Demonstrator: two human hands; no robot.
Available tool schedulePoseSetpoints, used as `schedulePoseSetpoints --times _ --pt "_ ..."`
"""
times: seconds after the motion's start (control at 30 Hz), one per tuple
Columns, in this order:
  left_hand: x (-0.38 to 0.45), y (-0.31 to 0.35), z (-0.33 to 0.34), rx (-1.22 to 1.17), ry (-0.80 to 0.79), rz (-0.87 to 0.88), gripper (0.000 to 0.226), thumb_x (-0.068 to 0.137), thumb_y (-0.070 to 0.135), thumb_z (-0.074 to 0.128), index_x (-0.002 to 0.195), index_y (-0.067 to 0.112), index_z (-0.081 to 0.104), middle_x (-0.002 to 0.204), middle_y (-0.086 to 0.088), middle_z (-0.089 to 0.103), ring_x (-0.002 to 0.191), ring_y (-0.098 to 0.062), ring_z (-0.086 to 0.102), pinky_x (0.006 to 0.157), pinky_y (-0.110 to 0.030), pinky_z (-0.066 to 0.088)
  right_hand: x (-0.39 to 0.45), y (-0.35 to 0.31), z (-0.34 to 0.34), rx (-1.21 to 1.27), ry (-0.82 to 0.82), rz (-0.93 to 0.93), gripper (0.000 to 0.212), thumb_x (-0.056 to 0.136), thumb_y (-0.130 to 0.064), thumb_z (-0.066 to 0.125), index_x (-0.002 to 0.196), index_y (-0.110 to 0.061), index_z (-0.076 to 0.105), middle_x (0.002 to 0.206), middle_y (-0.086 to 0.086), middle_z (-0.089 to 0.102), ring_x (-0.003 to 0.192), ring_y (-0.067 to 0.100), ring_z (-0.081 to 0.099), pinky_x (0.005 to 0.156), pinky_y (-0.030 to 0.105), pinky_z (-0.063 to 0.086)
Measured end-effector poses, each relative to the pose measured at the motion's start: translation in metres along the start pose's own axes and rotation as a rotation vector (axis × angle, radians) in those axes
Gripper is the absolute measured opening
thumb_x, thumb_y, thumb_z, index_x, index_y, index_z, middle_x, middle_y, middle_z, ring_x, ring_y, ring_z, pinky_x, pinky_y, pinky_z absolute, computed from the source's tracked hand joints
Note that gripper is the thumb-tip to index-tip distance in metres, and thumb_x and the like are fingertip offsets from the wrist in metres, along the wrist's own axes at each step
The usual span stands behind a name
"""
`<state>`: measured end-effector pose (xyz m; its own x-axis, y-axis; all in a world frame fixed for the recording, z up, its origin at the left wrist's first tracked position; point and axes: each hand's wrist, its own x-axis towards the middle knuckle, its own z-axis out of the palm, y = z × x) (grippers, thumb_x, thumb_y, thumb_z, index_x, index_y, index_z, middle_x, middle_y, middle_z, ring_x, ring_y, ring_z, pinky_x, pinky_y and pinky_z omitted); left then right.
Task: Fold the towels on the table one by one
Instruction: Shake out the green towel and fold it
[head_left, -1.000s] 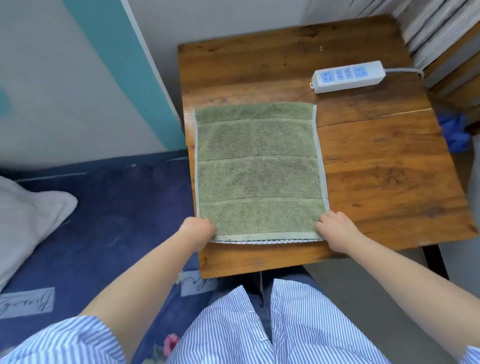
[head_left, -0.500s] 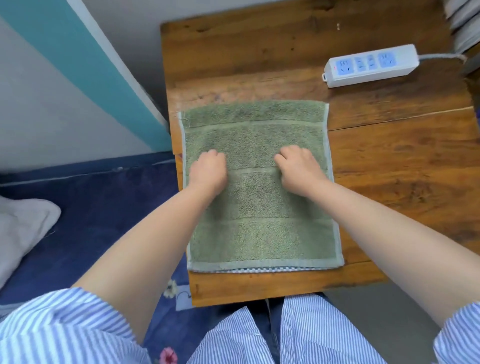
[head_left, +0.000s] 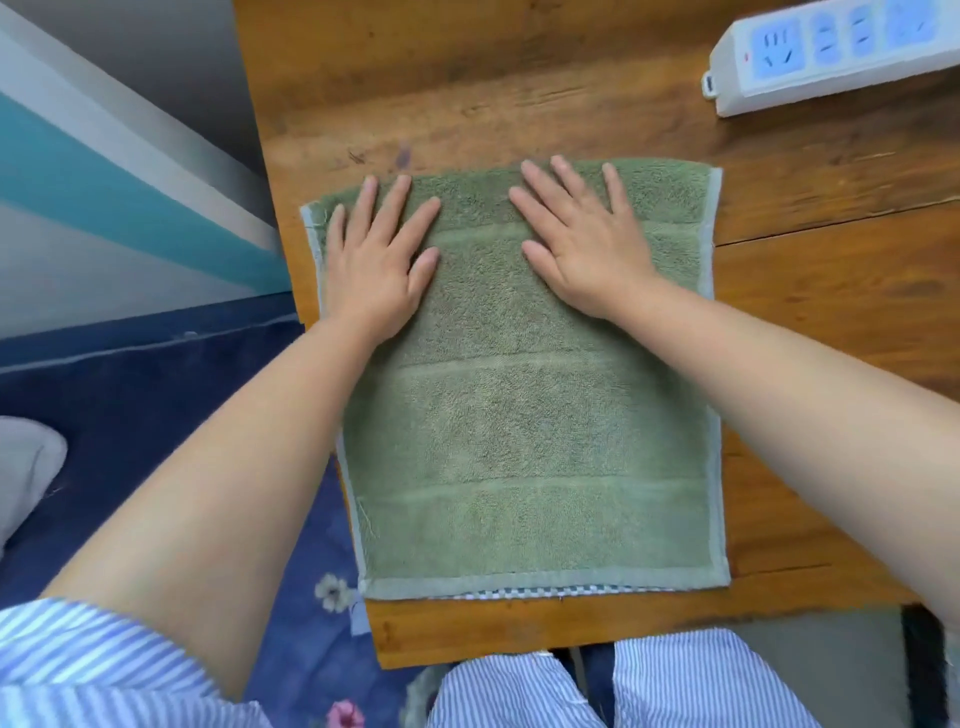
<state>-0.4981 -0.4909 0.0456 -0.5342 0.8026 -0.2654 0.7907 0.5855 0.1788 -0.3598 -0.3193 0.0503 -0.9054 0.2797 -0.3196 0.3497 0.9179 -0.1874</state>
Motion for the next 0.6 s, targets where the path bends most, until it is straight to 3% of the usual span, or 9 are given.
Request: schedulePoseSetpoints --times 0.17,0.3,0.37,0.5,0.6 --pt "0.007 -0.034 -0.005 -0.026 0.009 -0.086 0.056 0.091 0.044 0.028 0.144 0.025 0.027 0.155 -0.006 0.017 0.143 -0.031 0.008 0.113 -0.048 0.005 -0.011 0.051 -0.01 0.044 0.051 0.199 0.062 0.088 -0.045 0.017 0.145 -0.022 0.016 0.156 0.001 0.01 0.144 0.022 0.004 0.114 0.041 -0.002" --pt "0.012 -0.046 -0.012 -0.053 -0.01 -0.151 0.062 0.087 0.042 0.02 0.145 0.019 0.024 0.155 -0.007 0.014 0.144 -0.028 0.007 0.114 -0.046 0.004 -0.021 0.074 -0.018 0.066 0.016 0.235 0.063 0.086 -0.038 0.014 0.145 -0.016 0.014 0.156 0.002 0.008 0.144 0.021 0.002 0.115 0.041 -0.002" --pt "0.015 -0.044 -0.016 -0.061 0.003 -0.154 0.058 0.088 0.037 0.026 0.143 0.017 0.029 0.153 -0.009 0.02 0.142 -0.03 0.012 0.114 -0.046 0.007 -0.022 0.078 -0.024 0.105 0.021 0.229 0.061 0.086 -0.031 0.02 0.144 -0.012 0.02 0.155 0.004 0.012 0.144 0.021 0.006 0.115 0.04 0.001" --pt "0.026 -0.035 -0.033 -0.111 0.082 -0.178 0.048 0.083 0.015 0.045 0.131 0.011 0.046 0.127 -0.02 0.047 0.119 -0.036 0.04 0.1 -0.045 0.03 -0.015 0.077 -0.042 0.147 0.112 0.282 0.052 0.083 -0.01 0.047 0.135 -0.005 0.037 0.14 0.017 0.041 0.13 0.033 0.034 0.107 0.045 0.026" --pt "0.029 -0.031 -0.044 -0.135 0.014 -0.174 0.053 0.08 0.006 0.05 0.132 0.012 0.044 0.124 -0.02 0.052 0.117 -0.037 0.045 0.097 -0.044 0.036 -0.012 0.07 -0.052 0.085 0.124 0.381 0.051 0.078 -0.003 0.051 0.129 -0.006 0.044 0.124 0.021 0.053 0.116 0.039 0.043 0.096 0.045 0.035"
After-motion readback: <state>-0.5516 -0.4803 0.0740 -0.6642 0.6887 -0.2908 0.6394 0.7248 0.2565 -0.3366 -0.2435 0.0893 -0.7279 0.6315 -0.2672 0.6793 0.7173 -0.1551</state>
